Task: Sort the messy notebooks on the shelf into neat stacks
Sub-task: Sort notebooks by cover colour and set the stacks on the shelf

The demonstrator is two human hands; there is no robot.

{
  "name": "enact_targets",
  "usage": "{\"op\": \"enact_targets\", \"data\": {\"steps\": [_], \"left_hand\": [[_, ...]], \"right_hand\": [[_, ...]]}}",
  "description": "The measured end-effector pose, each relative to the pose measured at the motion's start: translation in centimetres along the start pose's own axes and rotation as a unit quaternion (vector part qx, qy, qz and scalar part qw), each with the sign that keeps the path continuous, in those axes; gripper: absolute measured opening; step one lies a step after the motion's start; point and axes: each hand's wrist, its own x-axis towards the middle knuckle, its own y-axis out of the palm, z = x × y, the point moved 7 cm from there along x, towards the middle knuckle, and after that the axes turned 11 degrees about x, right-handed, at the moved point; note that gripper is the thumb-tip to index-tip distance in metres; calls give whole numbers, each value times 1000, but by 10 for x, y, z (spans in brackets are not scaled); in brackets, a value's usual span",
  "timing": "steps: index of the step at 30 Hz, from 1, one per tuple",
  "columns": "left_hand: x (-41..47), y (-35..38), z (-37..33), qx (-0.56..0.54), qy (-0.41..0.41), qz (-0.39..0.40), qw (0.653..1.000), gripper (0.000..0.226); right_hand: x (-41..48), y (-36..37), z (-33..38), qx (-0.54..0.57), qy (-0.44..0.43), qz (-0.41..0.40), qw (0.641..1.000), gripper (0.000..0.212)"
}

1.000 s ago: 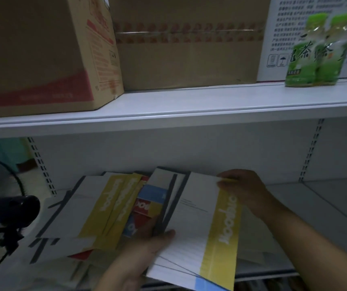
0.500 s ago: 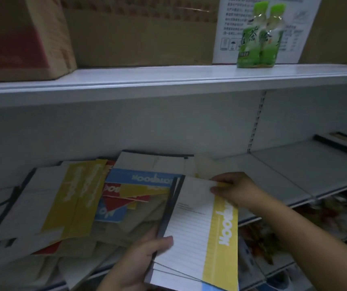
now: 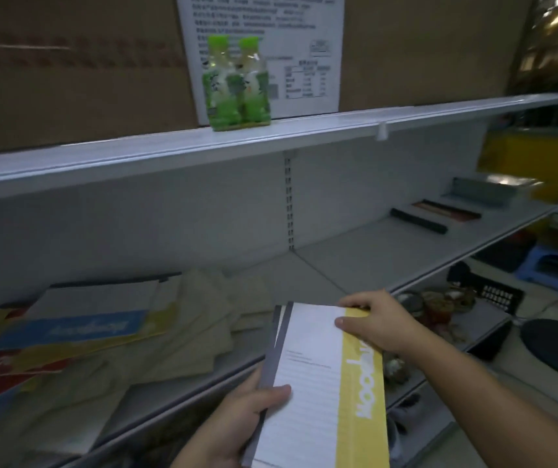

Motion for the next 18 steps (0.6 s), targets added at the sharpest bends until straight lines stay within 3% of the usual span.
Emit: {"op": "enact_targets", "data": {"steps": [5,9,11,13,16,18], "left_hand": [[61,88,1,54,36,-16,998,37],[110,143,7,53,47,-33,997,38],[136,158,9,50,53,-59,996,41],[160,172,11,31,53,-82,995,33],[191,201,13,8,44,-67,997,29],[212,220,17,19,39,-51,998,31]], "right_hand": [[-10,-123,-39,16,-17,-171,985,36],[-27,-195,-83,173,40,-236,955,54],[-38,-220,-99,268,80,-246,928,51],[-49,-232,-111,298,118,-215,922,40],[-56,-232,-130,217,143,-134,956,33],[-54,-241,-137,190,132,-147,962,32]]}}
